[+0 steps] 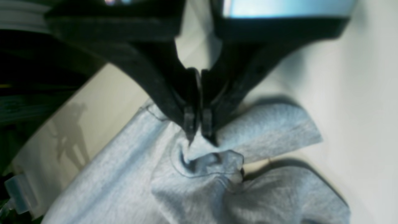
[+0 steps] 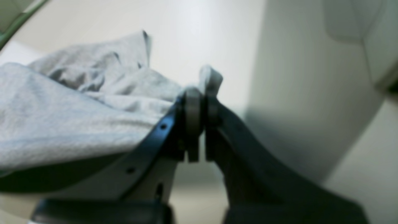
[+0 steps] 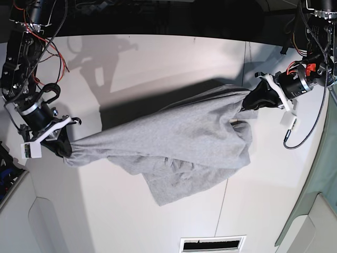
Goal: Layout the t-shirt on the table in an organized manner, then fold the t-shirt properly
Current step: 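Lift and pull the shirt apart with both grippers, spreading it out, then release with the left gripper and regrasp the shirt hem nearby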
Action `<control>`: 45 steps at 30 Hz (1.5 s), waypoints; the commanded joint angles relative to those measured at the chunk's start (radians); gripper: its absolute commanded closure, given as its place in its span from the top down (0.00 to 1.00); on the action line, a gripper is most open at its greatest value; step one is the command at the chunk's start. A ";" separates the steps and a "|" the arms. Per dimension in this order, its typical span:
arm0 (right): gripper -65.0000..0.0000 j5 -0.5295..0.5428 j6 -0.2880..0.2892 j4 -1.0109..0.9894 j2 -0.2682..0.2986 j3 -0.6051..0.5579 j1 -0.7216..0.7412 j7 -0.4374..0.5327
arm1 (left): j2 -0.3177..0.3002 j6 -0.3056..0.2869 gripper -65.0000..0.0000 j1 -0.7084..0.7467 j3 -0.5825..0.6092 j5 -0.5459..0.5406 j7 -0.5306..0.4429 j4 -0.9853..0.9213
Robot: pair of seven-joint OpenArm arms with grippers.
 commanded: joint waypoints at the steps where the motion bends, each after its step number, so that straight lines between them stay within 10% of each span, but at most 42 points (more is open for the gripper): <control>1: 0.00 0.020 -0.018 0.019 0.015 0.026 -0.007 0.038 | -0.024 0.006 0.00 0.002 -0.011 -0.036 0.016 0.011; 8: 0.00 0.059 -0.027 0.018 0.014 0.059 -0.167 0.039 | -0.018 0.006 0.09 0.019 0.008 -0.252 0.192 0.011; 15: 0.00 0.106 -0.046 0.018 0.014 0.092 -0.270 0.040 | 0.012 0.006 0.45 0.058 0.009 -0.320 0.261 0.011; 23: 0.00 0.198 -0.037 0.018 0.014 0.255 -0.351 0.026 | 0.008 0.006 0.47 0.026 0.005 -0.315 0.226 0.011; 28: 0.00 0.201 -0.038 0.018 0.014 0.278 -0.355 0.027 | 0.009 0.006 0.47 -0.041 0.005 -0.276 0.207 0.011; 34: 0.49 0.270 -0.037 0.027 0.014 0.282 -0.348 0.026 | 0.008 0.006 0.50 -0.133 0.007 -0.152 0.146 0.011; 45: 0.49 0.199 -0.048 0.067 0.006 0.322 -0.143 0.012 | 0.004 0.009 0.63 -0.291 0.146 0.125 -0.092 -0.095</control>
